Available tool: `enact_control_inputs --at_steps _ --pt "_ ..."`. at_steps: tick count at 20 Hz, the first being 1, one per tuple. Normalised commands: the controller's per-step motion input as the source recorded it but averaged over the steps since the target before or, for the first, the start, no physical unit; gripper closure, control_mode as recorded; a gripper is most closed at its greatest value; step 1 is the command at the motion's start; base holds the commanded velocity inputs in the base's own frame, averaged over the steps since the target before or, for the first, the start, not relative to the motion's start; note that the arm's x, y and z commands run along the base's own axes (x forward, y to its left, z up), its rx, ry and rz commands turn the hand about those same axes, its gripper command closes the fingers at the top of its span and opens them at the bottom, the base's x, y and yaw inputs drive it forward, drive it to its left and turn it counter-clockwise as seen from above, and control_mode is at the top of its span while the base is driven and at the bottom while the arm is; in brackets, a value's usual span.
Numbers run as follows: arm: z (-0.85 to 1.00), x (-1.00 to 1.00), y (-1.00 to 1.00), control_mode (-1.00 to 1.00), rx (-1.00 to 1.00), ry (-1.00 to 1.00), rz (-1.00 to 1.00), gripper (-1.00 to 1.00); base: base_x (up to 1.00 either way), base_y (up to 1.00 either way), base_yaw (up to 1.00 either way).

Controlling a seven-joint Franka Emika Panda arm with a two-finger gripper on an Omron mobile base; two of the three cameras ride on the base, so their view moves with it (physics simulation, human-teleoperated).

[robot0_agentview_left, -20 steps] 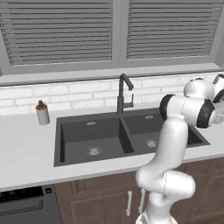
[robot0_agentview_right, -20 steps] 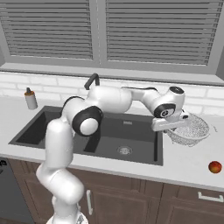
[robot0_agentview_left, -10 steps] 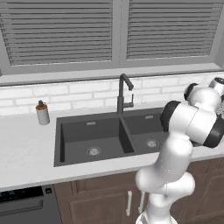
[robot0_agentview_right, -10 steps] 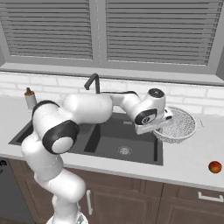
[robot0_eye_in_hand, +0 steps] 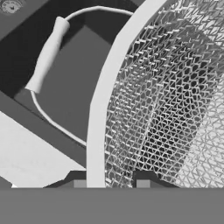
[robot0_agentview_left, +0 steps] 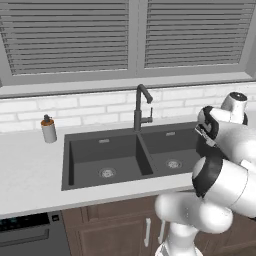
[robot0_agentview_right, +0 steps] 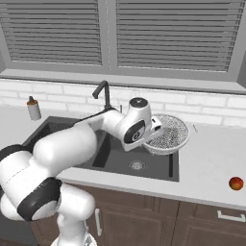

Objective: Put the colander in the sink, put the apple in the colander, and turn on the sink faucet and pour water over the colander.

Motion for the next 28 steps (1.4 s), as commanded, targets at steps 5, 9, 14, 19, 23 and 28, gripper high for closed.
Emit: enact_control_inputs --at_steps 5,9,14,19,23,28 --pt "0.31 -0.1 0.79 -1.0 -0.01 0.0 0.16 1.0 0.0 0.0 0.0" --pt "0.33 -0.19 0.65 -1.0 0.0 0.01 0.18 1.0 0.0 0.0 0.0" --pt "0.26 -0.2 0.63 -1.0 0.0 0.0 0.19 1.0 0.0 0.0 0.0" --pt "0.26 0.0 0.76 -1.0 0.0 0.0 0.22 1.0 0.0 0.0 0.0" --pt "0.14 0.0 0.82 -1.0 0.0 0.02 0.26 1.0 0.0 0.0 0.0" --pt "0.04 0.0 0.88 -1.0 0.0 0.03 0.27 1.0 0.0 0.0 0.0"
